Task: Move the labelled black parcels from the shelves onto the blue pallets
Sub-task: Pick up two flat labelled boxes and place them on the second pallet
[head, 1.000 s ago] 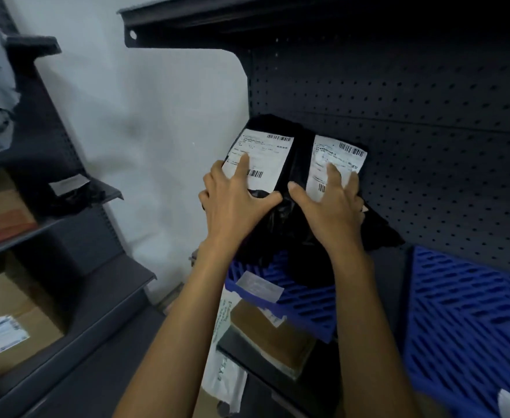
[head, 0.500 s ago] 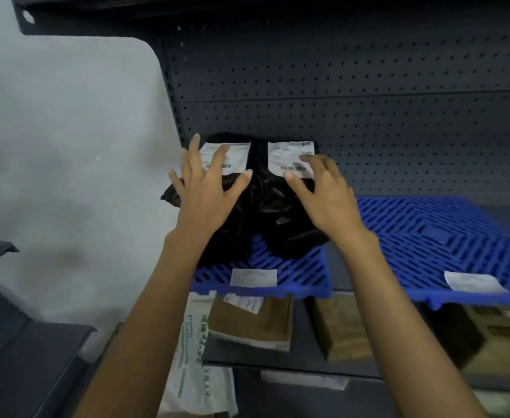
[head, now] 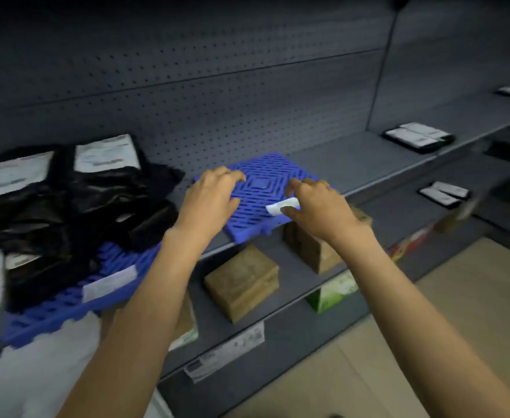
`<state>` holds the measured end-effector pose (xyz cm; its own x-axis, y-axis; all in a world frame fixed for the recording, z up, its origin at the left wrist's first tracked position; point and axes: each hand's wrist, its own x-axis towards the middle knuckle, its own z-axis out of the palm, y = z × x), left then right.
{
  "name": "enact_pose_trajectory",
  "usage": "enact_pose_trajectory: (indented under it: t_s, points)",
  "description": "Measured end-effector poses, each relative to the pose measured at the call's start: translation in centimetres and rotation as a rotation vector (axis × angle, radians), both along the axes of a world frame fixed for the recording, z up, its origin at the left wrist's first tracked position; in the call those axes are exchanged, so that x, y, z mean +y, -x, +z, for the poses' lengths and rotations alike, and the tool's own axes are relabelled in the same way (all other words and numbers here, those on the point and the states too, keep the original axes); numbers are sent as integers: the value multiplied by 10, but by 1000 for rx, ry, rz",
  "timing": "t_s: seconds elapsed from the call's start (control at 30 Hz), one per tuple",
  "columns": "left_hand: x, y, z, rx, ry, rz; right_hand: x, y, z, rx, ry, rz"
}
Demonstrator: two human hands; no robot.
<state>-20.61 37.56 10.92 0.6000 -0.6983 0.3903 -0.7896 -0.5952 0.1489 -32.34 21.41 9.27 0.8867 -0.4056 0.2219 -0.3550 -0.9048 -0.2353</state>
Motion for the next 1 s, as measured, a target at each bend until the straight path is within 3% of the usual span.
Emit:
enact_pose_trajectory:
  t_s: [0.77, 1.0]
  points:
    - [-426, 239, -35, 1, -68, -377, -379, 314, -14, 61, 42, -417]
    - [-496, 243, -43, -5, -99, -363, -450, 345, -20, 33, 24, -427]
